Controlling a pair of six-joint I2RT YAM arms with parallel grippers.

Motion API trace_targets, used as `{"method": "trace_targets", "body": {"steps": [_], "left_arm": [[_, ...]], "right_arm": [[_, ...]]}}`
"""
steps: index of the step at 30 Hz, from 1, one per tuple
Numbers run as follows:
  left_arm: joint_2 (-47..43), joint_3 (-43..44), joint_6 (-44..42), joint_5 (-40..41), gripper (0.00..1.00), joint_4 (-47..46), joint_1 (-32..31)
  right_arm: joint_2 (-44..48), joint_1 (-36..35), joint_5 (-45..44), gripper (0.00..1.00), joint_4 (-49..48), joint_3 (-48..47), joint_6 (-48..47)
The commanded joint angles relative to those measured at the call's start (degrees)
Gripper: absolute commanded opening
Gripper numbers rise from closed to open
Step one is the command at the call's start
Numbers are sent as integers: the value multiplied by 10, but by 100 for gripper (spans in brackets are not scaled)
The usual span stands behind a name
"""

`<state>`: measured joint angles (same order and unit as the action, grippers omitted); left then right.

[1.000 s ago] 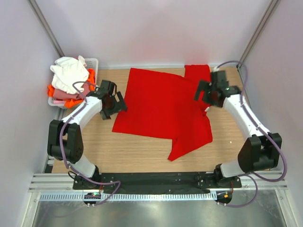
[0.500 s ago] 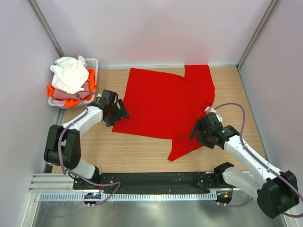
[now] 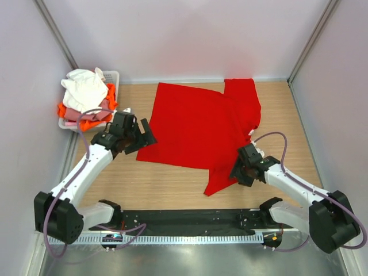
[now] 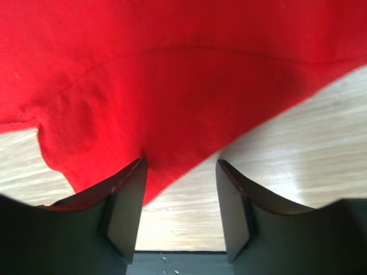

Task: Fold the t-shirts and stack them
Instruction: Flatten the tshirt out

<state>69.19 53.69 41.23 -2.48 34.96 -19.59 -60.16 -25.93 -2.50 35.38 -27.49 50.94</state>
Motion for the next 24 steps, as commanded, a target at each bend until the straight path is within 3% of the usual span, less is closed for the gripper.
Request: {"method": "trace_targets", "body": {"steps": [1, 4, 5, 8, 13, 17, 18, 19, 20, 22, 24], "left_arm": [[-40, 54, -43, 15, 89, 77, 0], [-62, 84, -80, 41, 90, 126, 0], [-72, 90, -92, 53, 91, 136, 1], [-87, 106, -125, 64, 94, 167, 3], [-113, 109, -150, 56, 96, 193, 13], [-109, 99, -160, 28, 98, 181, 32], [-101, 92, -163, 1, 97, 177, 45], [-98, 86, -170, -7, 97, 174, 52], [-93, 82, -171, -14, 98, 172, 60], [-85, 68, -172, -33, 97, 166, 76], [-83, 55, -170, -44, 98, 163, 77]], "right_arm": [[-39, -4, -31, 54, -57, -15, 0], [-59, -4, -57, 30, -48, -61, -22], [-71, -4, -62, 18, -24, -80, -42], [-105, -4, -88, 2, 78, -206, -85], [-226, -4, -58, 1, 223, -506, -175], [-406, 7, -5, 2, 225, -669, -225], [-482, 23, 16, 5, 213, -725, -228], [-519, 28, 42, 29, 199, -759, -231], [-555, 32, 53, 45, 210, -805, -234], [-646, 32, 28, 68, 265, -949, -240], [-667, 32, -21, 73, 289, -1026, -241]]}}
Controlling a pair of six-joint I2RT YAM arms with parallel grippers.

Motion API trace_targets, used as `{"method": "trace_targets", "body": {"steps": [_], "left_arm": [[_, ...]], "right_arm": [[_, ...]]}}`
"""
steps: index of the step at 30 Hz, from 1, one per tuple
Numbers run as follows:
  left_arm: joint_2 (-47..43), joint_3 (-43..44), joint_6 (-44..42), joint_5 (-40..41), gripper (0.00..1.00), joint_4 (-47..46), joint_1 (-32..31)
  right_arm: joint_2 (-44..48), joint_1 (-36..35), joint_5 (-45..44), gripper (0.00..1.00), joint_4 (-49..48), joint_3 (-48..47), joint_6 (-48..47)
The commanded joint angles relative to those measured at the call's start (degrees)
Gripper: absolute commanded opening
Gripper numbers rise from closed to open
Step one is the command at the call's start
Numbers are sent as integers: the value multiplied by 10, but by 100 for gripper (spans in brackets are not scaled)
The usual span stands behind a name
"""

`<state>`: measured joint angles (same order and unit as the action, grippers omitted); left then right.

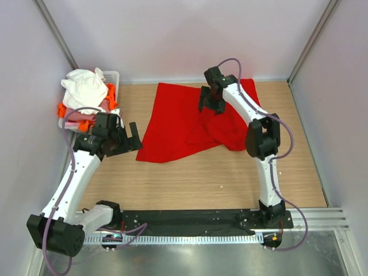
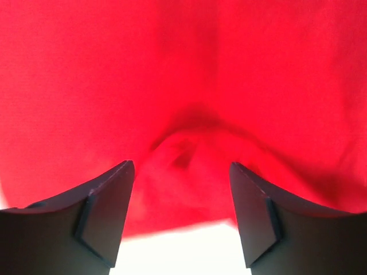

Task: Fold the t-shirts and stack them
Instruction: Flatten the tshirt out

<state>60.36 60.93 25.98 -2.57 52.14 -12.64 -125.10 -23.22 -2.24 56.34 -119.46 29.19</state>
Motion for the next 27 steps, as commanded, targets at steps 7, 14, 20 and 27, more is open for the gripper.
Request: {"method": "trace_targets", "body": {"steps": [7, 14, 20, 27], "left_arm": [[-16, -42, -10, -44, 99, -43, 9], [-9, -48, -8, -53, 98, -48, 10], [-10, -49, -7, -49, 97, -49, 10], [-13, -50, -5, -43, 96, -48, 10]], "right_arm": [[186, -17, -85, 74, -23, 154, 21], [283, -121, -60, 62, -102, 399, 86], [239, -130, -57, 57, -168, 439, 92], [170, -104, -98, 56, -130, 361, 56]]}}
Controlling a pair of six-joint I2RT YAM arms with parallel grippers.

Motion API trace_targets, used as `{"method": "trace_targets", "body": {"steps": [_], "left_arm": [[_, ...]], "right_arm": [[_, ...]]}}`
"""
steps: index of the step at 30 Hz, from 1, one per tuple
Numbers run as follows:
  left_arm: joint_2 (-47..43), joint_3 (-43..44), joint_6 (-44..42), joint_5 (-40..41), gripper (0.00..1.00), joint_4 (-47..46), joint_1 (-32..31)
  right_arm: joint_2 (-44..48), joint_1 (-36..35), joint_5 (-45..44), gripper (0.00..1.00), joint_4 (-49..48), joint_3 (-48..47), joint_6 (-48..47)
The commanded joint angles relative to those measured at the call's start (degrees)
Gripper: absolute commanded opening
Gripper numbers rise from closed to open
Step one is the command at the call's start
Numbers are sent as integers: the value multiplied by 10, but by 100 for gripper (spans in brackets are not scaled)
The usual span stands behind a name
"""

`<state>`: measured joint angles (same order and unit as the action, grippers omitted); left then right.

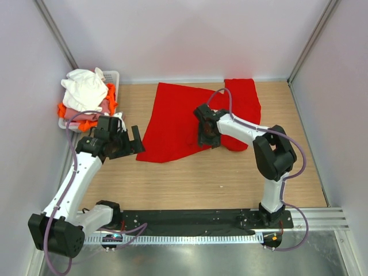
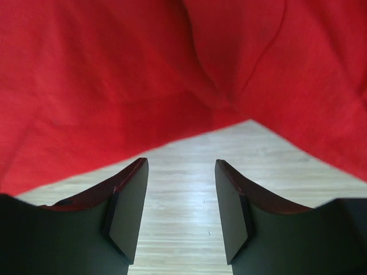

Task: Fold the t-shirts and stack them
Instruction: Flatten the tshirt out

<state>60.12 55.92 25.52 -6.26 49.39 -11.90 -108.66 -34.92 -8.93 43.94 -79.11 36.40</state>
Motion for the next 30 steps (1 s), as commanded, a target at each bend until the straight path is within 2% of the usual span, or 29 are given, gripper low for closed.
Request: {"method": "trace_targets", "body": {"steps": [1, 8, 14, 16, 18, 20, 22, 25, 30], "left_arm": [[-11, -1, 1, -3, 96, -19, 3], [-6, -1, 1, -5, 96, -20, 3], [2, -2, 1, -5, 96, -20, 3], [-1, -1, 1, -3, 95, -20, 2], [-1, -2, 2, -2, 95, -20, 2], [-2, -1, 2, 0, 95, -19, 2], [-1, -1, 3, 1, 95, -20, 3], [-1, -1, 4, 4, 95, -18, 2], [1, -2, 4, 4, 94, -19, 2]], "right_arm": [[6, 29, -31, 56, -6, -40, -22], [39, 121, -52, 58, -25, 33, -46], [35, 163, -113, 58, -22, 19, -70], [35, 165, -130, 56, -21, 6, -76], [38, 165, -118, 44, -23, 1, -83], [45, 165, -105, 38, -22, 1, -82], [57, 162, -88, 41, -25, 11, -78], [97, 137, -105, 59, -25, 20, -80], [136, 71, -118, 62, -27, 15, -83]]}}
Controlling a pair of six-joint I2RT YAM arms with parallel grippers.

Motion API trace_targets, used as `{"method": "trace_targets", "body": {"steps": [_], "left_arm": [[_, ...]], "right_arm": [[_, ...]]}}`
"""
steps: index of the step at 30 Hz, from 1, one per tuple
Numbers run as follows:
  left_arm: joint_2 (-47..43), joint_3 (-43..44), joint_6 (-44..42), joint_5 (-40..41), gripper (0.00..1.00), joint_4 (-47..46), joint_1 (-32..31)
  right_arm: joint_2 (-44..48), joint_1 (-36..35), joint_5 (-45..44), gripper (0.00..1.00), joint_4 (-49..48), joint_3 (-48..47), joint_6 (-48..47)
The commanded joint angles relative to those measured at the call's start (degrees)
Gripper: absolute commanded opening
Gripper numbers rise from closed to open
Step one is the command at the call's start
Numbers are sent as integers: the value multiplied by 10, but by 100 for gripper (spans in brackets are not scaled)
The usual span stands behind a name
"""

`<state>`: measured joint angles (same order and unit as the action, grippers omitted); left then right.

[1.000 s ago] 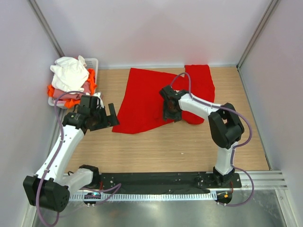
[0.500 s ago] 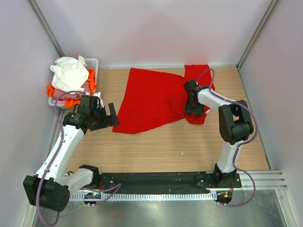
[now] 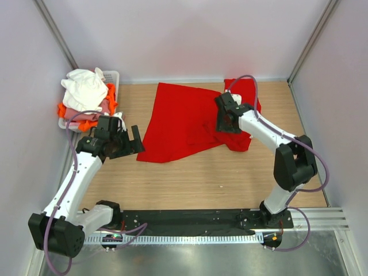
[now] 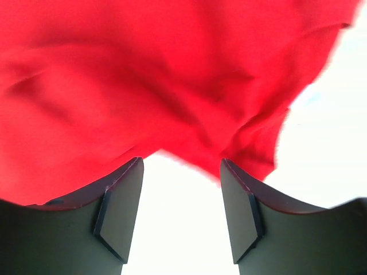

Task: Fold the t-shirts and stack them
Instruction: Flatten the tshirt out

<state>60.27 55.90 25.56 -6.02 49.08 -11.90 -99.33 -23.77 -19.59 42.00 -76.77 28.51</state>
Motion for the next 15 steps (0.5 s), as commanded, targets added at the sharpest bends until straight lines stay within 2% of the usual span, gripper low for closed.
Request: {"method": "trace_targets", "body": {"steps": [1, 4, 15], "left_arm": [[-1, -2, 5, 2, 94, -17, 3], [-1, -1, 5, 2, 94, -17, 2], [-4, -3, 5, 7, 93, -15, 3]], "right_arm": [[45, -50, 7, 60, -15, -1, 6], [27, -63, 59, 55, -48, 16, 20], [-69, -75, 44, 52, -80, -12, 16]]}}
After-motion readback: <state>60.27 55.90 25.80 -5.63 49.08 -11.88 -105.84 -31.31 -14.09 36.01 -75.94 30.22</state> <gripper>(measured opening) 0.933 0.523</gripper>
